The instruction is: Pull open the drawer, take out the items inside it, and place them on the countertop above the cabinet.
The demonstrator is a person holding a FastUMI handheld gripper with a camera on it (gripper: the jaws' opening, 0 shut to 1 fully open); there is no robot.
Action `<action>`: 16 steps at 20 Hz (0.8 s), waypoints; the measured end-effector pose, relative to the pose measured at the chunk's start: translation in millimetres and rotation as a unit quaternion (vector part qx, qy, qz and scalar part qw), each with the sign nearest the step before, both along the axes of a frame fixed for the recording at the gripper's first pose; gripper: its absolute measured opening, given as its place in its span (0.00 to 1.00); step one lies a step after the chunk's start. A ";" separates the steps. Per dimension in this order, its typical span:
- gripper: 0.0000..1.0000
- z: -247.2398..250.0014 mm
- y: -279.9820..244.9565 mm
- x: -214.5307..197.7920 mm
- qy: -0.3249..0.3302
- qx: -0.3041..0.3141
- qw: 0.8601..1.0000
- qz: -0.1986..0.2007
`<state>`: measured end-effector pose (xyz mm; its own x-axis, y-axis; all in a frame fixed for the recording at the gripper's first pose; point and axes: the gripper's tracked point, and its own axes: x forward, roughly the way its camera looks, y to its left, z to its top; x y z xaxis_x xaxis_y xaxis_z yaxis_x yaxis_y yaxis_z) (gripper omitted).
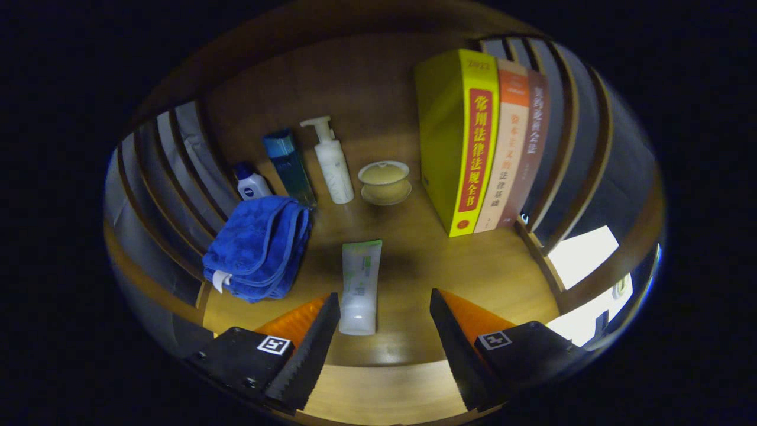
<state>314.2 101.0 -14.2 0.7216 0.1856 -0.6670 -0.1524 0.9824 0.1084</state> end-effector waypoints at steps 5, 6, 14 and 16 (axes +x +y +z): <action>0.99 59.5 -23.1 -51.4 -0.112 -0.019 0.994 0.001; 0.99 71.5 -28.1 -61.6 -0.141 -0.027 0.990 0.003; 0.99 76.6 -46.8 -167.6 -0.252 -0.019 0.968 -0.012; 0.99 70.3 -51.5 -188.9 -0.269 -0.014 0.963 -0.020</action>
<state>125.3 49.6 56.1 0.9702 0.1379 -0.1992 -0.1413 0.9900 -0.0028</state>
